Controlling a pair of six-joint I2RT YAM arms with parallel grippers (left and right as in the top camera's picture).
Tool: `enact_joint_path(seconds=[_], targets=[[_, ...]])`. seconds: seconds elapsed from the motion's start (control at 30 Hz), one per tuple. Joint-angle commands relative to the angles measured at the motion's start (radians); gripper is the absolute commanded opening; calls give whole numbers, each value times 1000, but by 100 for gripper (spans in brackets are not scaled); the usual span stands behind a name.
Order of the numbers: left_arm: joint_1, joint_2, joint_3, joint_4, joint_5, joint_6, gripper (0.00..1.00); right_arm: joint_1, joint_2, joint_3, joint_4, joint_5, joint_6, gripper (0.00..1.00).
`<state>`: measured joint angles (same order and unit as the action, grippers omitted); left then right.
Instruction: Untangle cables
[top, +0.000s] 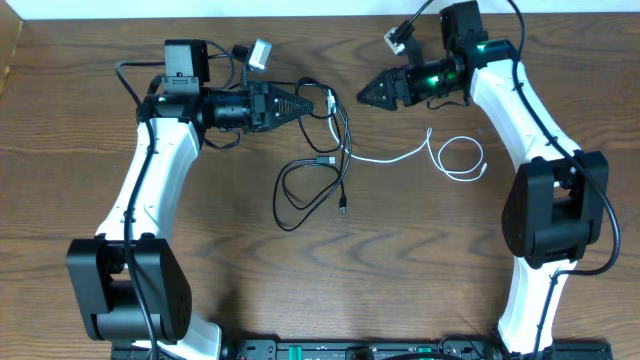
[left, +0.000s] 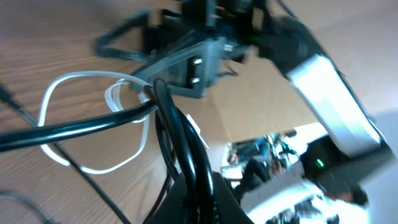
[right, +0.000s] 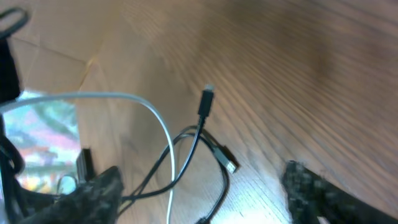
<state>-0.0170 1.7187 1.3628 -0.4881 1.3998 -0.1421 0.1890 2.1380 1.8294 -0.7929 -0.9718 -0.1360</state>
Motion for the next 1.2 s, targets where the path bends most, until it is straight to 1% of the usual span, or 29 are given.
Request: enact_joint_path(seconds=[0.0, 0.1, 0.17, 0.3, 0.4, 0.53, 0.57, 0.6, 0.67, 0.7, 0.77, 0.8, 0.83, 0.87, 0.93, 0.97, 1.07, 1.17], targets=[[0, -13, 1, 4, 145, 112, 7, 2, -45, 3, -6, -154, -158, 86], [-1, -13, 1, 4, 145, 100, 8, 17, -45, 2, -34, -201, -260, 91], [-1, -13, 1, 4, 145, 84, 7, 34, -45, 2, -42, -201, -306, 91], [0, -13, 1, 4, 145, 68, 7, 80, -45, 2, -41, -201, -335, 90], [0, -13, 1, 4, 145, 51, 8, 108, -45, 2, -44, -202, -379, 87], [0, -13, 1, 4, 145, -4, 8, 140, -45, 2, 39, -201, -385, 69], [0, -13, 1, 4, 145, -15, 8, 144, -45, 2, 64, -201, -385, 67], [-1, -13, 1, 4, 145, -35, 8, 148, -45, 2, 113, -201, -377, 61], [0, -13, 1, 3, 145, -56, 7, 150, -45, 2, 195, -182, -326, 52], [0, -13, 1, 3, 145, -57, 8, 149, -45, 2, 227, -170, -300, 50], [0, -13, 1, 3, 144, -59, 7, 145, -45, 2, 290, -134, -240, 33], [0, -13, 1, 3, 144, -59, 7, 139, -45, 2, 307, -109, -209, 17], [0, -13, 1, 3, 143, -59, 7, 133, -45, 2, 307, -86, -185, 5], [0, -13, 1, 3, 132, -60, 7, 124, -45, 2, 299, -45, -148, 1], [0, -13, 1, 3, 98, -63, 7, 104, -45, 2, 254, 81, -56, 1], [0, -13, 1, 3, 42, -86, 8, 84, -45, 2, 193, 220, 13, 1], [0, -13, 1, 3, -69, -135, 7, 45, -45, 2, 82, 448, 94, 1], [0, -13, 1, 3, -114, -145, 7, 0, -45, 2, -25, 640, 205, 1]])
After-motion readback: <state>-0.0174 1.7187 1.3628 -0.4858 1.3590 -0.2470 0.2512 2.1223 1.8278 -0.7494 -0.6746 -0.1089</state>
